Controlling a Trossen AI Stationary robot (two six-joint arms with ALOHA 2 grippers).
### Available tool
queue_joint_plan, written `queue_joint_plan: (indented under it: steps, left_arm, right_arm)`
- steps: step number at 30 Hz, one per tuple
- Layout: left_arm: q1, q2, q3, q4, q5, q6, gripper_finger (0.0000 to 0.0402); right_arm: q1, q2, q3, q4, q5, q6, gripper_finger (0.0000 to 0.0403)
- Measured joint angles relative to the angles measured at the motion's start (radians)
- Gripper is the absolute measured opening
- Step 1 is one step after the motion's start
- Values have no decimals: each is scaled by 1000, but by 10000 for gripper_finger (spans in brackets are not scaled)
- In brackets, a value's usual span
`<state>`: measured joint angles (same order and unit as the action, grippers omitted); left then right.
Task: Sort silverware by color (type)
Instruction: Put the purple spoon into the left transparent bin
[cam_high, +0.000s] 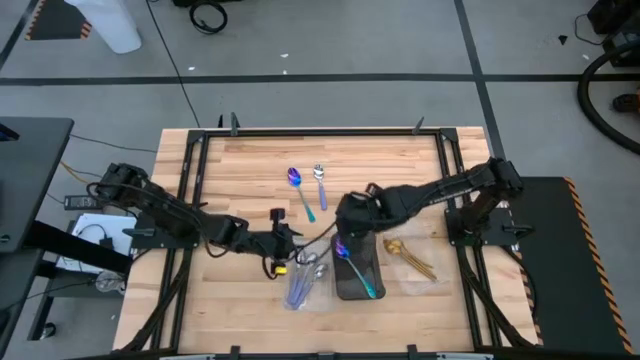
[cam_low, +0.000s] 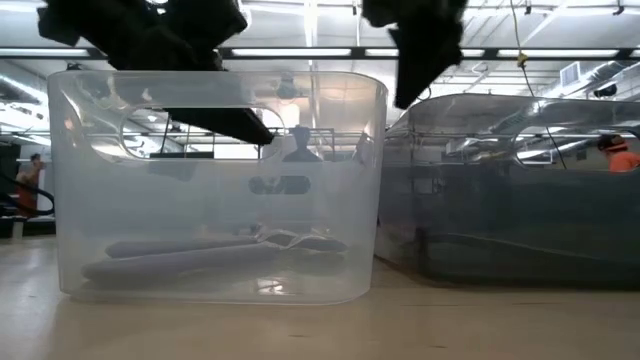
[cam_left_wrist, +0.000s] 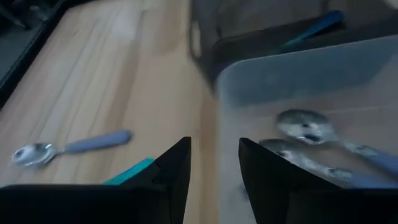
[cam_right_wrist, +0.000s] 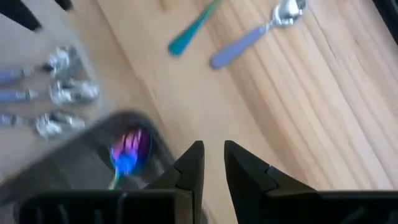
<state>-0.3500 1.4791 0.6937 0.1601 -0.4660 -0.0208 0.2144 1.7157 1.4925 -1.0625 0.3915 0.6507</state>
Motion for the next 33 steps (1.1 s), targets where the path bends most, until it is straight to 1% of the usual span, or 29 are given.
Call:
queue_joint_plan:
  steps: [6, 11, 15, 18, 20, 25, 30, 33]
  left_arm:
    - [46, -78, -69, 37, 20, -2, 141]
    - [53, -206, -140, 55, 26, -1, 141]
    - [64, -313, -200, 63, 26, -1, 141]
    - [74, -373, -248, 80, 24, -1, 141]
    - [80, -401, -275, 88, 26, 3, 141]
    - [92, -447, -326, 107, 25, 31, 141]
    - [116, -461, -341, 119, 26, 65, 141]
    - [142, -461, -341, 122, 26, 68, 141]
  right_arm:
    - [-100, 0, 0, 137, -42, -68, 74]
    - [-143, 0, 0, 187, -41, -131, 79]
    - [-167, 1, -22, 275, -44, -136, 99]
    - [-177, 1, -57, 395, -51, -143, 119]
    - [-185, 2, -75, 449, -55, -148, 130]
    - [-207, 1, -76, 498, -56, -149, 149]
    - [-232, 1, -76, 532, -53, -136, 155]
    - [-252, 15, -75, 570, -31, -118, 155]
